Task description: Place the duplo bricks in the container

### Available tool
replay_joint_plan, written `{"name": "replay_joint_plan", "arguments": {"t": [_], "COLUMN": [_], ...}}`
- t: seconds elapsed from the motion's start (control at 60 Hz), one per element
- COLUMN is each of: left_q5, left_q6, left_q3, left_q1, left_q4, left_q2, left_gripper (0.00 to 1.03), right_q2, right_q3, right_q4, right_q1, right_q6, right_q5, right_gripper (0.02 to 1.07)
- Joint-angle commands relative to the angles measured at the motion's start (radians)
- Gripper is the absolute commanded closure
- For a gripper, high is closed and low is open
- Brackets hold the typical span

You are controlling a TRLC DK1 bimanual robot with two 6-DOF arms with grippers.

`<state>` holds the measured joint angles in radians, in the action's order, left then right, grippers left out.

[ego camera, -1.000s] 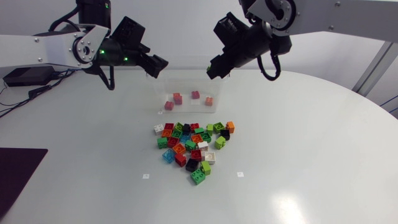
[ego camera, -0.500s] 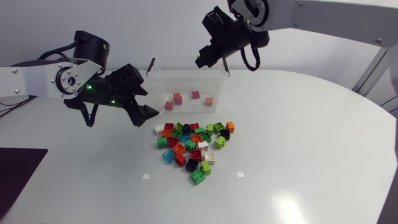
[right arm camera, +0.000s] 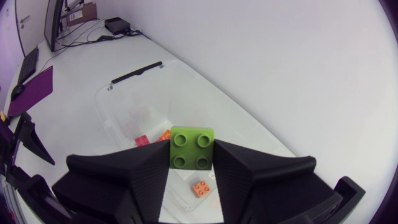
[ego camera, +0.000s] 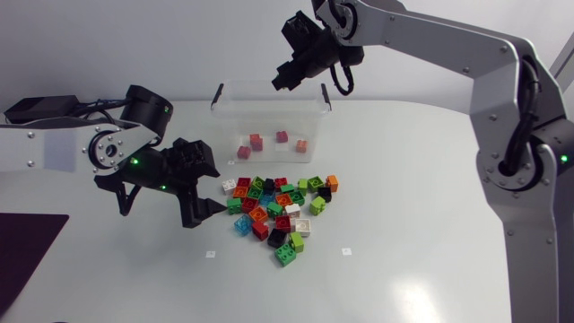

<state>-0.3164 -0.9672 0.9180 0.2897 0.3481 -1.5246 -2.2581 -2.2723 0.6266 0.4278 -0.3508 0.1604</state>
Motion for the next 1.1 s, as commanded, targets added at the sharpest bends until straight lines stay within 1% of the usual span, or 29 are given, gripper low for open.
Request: {"name": "replay_joint_plan", "arguments": {"t": [0.0, 0.017, 0.05, 0.117, 0.2, 0.367, 0.45, 0.5, 0.7, 0.767, 0.85, 1.05, 1.083], "left_q5": [-0.007, -0.007, -0.007, -0.007, -0.007, -0.001, 0.004, 0.004, 0.004, 0.004, 0.004, 0.004, 0.004], "left_q6": [-0.054, -0.061, -0.065, -0.067, -0.059, -0.027, -0.028, -0.03, -0.044, -0.051, -0.057, -0.064, -0.064], "left_q3": [-0.031, -0.031, -0.03, -0.016, 0.007, 0.012, 0.01, 0.018, 0.068, 0.091, 0.105, 0.119, 0.119], "left_q1": [0.006, 0.006, 0.003, -0.004, -0.021, -0.024, -0.017, -0.017, -0.009, -0.003, 0.002, 0.008, 0.006], "left_q4": [0.008, 0.008, 0.003, -0.006, -0.018, -0.083, -0.115, -0.123, -0.124, -0.124, -0.127, -0.127, -0.127], "left_q2": [0.007, 0.003, -0.008, -0.029, -0.063, -0.129, -0.163, -0.183, -0.259, -0.286, -0.307, -0.338, -0.342], "left_gripper": [0.07, 0.07, 0.07, 0.07, 0.07, 0.07, 0.08, 0.1, 0.12, 0.16, 0.16, 0.3, 0.36], "right_q2": [-0.089, -0.104, -0.124, -0.138, -0.116, -0.032, 0.031, 0.069, 0.241, 0.299, 0.371, 0.523, 0.548], "right_q3": [-0.118, -0.139, -0.181, -0.228, -0.231, -0.151, -0.075, -0.026, 0.188, 0.261, 0.353, 0.577, 0.619], "right_q4": [0.064, 0.078, 0.102, 0.14, 0.153, 0.143, 0.122, 0.102, 0.036, 0.016, -0.002, -0.056, -0.067], "right_q1": [-0.017, -0.02, -0.023, -0.032, -0.037, -0.038, -0.034, -0.029, -0.017, -0.015, -0.017, -0.043, -0.05], "right_q6": [-0.001, -0.001, 0.001, 0.001, 0.003, 0.003, -0.004, -0.007, -0.024, -0.031, -0.043, -0.074, -0.079], "right_q5": [0.004, 0.004, 0.004, 0.005, 0.008, 0.027, 0.031, 0.031, 0.031, 0.031, 0.031, 0.033, 0.034], "right_gripper": [0.15, 0.1, 0.07, 0.07, 0.07, 0.07, 0.07, 0.07, 0.07, 0.07, 0.07, 0.07, 0.07]}}
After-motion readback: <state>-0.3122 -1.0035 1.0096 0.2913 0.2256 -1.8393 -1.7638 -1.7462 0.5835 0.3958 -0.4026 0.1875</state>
